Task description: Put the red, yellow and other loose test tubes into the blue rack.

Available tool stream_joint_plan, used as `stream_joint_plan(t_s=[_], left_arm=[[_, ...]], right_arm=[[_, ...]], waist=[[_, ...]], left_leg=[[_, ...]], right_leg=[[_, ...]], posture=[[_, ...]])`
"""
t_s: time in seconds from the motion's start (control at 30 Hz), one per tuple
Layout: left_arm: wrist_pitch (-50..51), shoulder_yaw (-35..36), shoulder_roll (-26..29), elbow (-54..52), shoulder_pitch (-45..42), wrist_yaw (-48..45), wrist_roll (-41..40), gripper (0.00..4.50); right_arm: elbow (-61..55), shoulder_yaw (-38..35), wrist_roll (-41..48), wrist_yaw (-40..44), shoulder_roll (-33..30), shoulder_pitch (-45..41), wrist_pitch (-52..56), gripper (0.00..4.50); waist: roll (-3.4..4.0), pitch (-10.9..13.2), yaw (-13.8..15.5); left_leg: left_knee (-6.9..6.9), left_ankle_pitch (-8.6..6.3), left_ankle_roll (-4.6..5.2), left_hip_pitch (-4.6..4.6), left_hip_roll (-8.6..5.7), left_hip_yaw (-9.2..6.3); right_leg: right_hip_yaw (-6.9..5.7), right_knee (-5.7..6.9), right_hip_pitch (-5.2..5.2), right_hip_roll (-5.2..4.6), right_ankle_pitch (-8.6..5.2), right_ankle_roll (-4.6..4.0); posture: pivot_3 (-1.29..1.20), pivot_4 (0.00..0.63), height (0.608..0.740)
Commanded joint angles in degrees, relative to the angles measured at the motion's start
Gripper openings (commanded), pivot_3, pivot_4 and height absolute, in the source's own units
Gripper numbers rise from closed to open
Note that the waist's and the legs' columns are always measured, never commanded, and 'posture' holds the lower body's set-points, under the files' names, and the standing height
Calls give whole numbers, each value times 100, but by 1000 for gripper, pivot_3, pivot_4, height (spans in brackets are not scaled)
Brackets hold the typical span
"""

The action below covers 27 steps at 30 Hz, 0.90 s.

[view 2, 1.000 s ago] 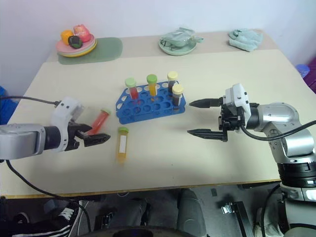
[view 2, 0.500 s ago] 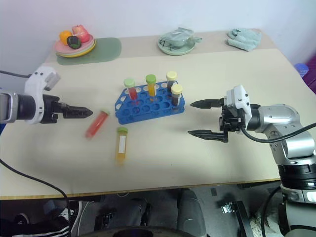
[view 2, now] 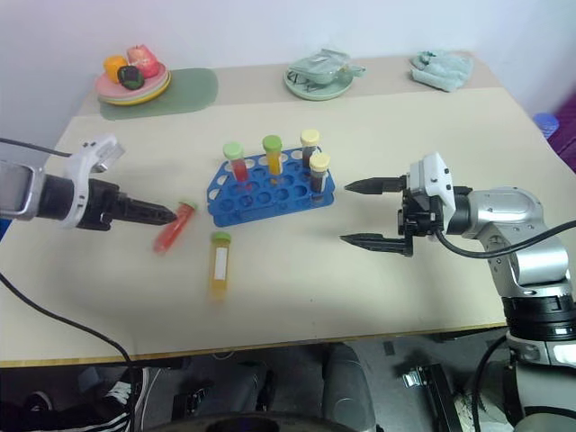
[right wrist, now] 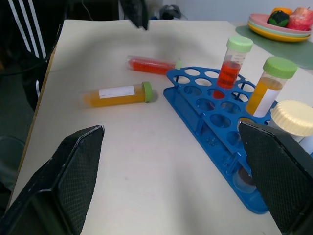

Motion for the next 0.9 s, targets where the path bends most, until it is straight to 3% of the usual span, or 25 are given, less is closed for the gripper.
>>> stream_joint_plan(t_s=[0.03,0.37,0.9], left_arm=[[-378,-315,199,-476,183,244,-564,4500],[-1439,-291,-24,-1498,1165,961,-564,4500],[-2330,-221,-1049,-2253,1822,2163,-564,4500]], right_arm=[[-41,-38,19,20,51,-101,-111,4482],[-73,-55,18,36,55,-42,-92,4482],[-14,-87,-19,12,34,-54,-135,4482]], waist=[[0,0,9],[0,0,16],[0,-1,22]], left_leg=[[1,0,0,0,1,0],[1,0,0,0,1,7],[2,0,0,1,2,11]], right_leg=[[0,-1,1,0,0,0],[1,-2,2,0,0,-1],[5,-4,4,-1,0,-1]], posture=[[0,150,740],[0,150,740],[0,150,740]])
